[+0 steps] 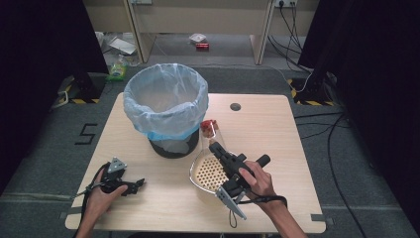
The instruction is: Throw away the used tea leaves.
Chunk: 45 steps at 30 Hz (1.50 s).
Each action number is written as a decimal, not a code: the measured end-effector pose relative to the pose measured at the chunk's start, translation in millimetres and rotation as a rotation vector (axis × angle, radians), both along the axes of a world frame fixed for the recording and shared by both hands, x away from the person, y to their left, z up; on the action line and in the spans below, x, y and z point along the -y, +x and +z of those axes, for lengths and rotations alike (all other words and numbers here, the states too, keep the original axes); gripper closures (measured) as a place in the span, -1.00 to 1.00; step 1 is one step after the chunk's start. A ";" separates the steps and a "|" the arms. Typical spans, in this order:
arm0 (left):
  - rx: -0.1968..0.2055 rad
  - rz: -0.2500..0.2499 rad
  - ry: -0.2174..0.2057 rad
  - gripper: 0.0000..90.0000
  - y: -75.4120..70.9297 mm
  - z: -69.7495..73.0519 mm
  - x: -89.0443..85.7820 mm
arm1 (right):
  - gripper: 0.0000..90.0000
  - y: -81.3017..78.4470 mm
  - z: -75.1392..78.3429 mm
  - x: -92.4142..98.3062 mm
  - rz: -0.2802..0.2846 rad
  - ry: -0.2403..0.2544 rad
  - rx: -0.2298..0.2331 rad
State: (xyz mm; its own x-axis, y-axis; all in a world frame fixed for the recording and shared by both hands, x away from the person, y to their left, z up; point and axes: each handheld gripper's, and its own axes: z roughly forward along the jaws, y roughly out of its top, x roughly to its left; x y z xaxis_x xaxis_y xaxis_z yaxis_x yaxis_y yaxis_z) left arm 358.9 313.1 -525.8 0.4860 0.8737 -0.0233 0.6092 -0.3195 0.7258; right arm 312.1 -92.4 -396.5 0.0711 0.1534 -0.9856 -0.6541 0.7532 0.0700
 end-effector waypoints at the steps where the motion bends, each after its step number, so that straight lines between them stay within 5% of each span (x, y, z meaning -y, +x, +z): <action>1: 0.000 0.000 0.000 -1.00 0.0 0.0 0.0 | 0.95 -0.9 -2.5 -0.8 -0.002 0.017 0.013; 2: 0.000 0.000 0.000 -1.00 0.0 0.0 0.0 | 0.95 -0.9 -0.5 -2.6 -0.001 -0.022 0.056; 5: 0.000 0.002 -0.001 -1.00 -0.3 0.0 0.1 | 0.95 1.2 -4.5 -4.4 -0.015 -0.044 0.081; 8: 0.001 0.003 -0.001 -1.00 -0.3 -0.1 0.1 | 0.95 3.0 -9.5 -3.8 -0.027 -0.037 0.083; 10: 0.001 0.003 -0.001 -1.00 -0.3 -0.1 0.1 | 0.95 3.2 -11.3 -2.8 -0.037 0.024 0.072; 12: 0.001 0.003 -0.001 -1.00 -0.3 -0.1 0.1 | 0.95 3.9 -8.8 -3.7 -0.037 -0.017 0.092; 19: 0.001 0.005 -0.002 -1.00 -0.5 -0.1 0.2 | 0.95 5.9 -11.3 -1.1 -0.047 -0.012 0.093; 21: 0.001 0.004 -0.001 -1.00 -0.5 -0.1 0.1 | 0.95 5.4 -13.4 -2.9 -0.038 -0.071 0.112; 23: 0.001 0.005 -0.001 -1.00 -0.6 -0.1 0.2 | 0.96 6.1 -12.9 -0.4 -0.041 0.002 0.078; 25: 0.001 0.005 -0.001 -1.00 -0.6 -0.1 0.2 | 0.95 6.8 -16.4 -1.4 -0.045 -0.043 0.071; 28: 0.000 0.006 -0.001 -1.00 -0.9 -0.1 0.2 | 0.96 7.3 -17.7 3.7 -0.047 0.037 -0.001; 30: 0.000 0.006 -0.001 -1.00 -0.9 -0.1 0.2 | 0.96 7.5 -16.5 4.9 -0.049 -0.020 0.005; 33: 0.001 0.007 -0.003 -1.00 -0.9 -0.1 0.2 | 0.96 6.6 -12.3 8.4 -0.062 0.033 -0.013; 34: 0.000 0.006 -0.001 -1.00 -0.9 0.0 0.1 | 0.96 5.9 -10.2 7.0 -0.057 -0.005 0.003; 38: 0.000 0.007 -0.002 -1.00 -1.0 -0.1 0.2 | 0.96 5.8 -7.2 8.0 -0.058 0.030 -0.013; 40: 0.000 0.007 -0.001 -1.00 -1.0 -0.1 0.2 | 0.96 5.4 -8.9 7.2 -0.055 0.002 -0.017; 42: 0.000 0.006 -0.001 -1.00 -1.0 0.0 0.1 | 0.96 4.1 -8.1 10.1 -0.047 0.066 -0.037; 44: 0.000 0.005 0.001 -1.00 -1.0 0.0 0.0 | 0.96 3.2 -16.9 5.0 -0.051 -0.067 -0.016; 45: 0.000 0.006 0.000 -1.00 -1.0 0.0 0.1 | 0.96 2.2 -18.5 5.3 -0.051 -0.057 -0.028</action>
